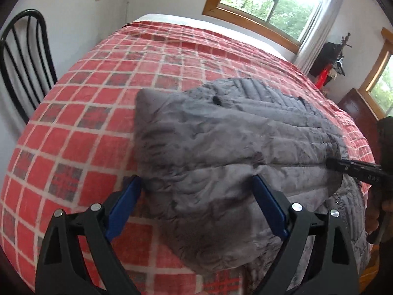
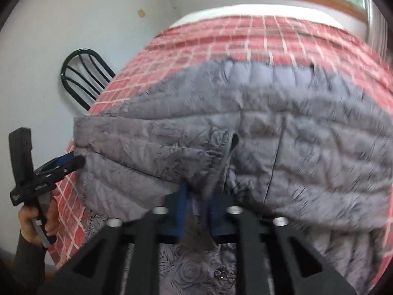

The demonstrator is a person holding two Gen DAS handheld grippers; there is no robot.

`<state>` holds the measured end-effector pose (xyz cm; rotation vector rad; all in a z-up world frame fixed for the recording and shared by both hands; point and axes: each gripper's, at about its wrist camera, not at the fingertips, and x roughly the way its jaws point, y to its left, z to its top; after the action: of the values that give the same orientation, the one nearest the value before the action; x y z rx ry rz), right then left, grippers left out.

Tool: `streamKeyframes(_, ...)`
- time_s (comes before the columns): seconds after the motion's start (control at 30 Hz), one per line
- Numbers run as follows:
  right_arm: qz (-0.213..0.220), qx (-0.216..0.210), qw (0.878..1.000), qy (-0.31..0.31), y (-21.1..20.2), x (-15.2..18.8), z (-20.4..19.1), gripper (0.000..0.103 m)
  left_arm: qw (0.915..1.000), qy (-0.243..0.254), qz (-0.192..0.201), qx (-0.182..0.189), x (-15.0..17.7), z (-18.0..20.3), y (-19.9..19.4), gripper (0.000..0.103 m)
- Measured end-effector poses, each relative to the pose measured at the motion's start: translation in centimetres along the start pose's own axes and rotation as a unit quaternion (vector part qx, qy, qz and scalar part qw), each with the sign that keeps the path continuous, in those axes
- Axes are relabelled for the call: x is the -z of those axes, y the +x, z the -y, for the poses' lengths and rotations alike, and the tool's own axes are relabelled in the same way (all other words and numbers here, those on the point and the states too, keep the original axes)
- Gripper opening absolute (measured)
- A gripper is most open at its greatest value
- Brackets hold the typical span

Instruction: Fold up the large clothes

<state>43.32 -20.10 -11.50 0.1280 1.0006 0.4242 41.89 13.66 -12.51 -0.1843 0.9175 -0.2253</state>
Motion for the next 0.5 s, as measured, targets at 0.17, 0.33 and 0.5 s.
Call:
streamKeyframes(0.17,0.061,0.042,0.997,0.009,-5.9,-2.0,2.7,0.005,0.9989,0.015,0.032,0.03,-1.4,3.0,-1.6,0.086)
streamKeyframes(0.33,0.099,0.086,0.99,0.048,-11.0,-3.6,8.2,0.005,0.9961,0.034,0.058,0.058,-2.8,7.0,-2.3,0.086)
streamKeyframes(0.5,0.091,0.106,0.986,0.086,-11.2,-2.2,13.7,0.005,0.9943,0.028,0.056,0.087,-3.9,8.6,-0.8,0.086)
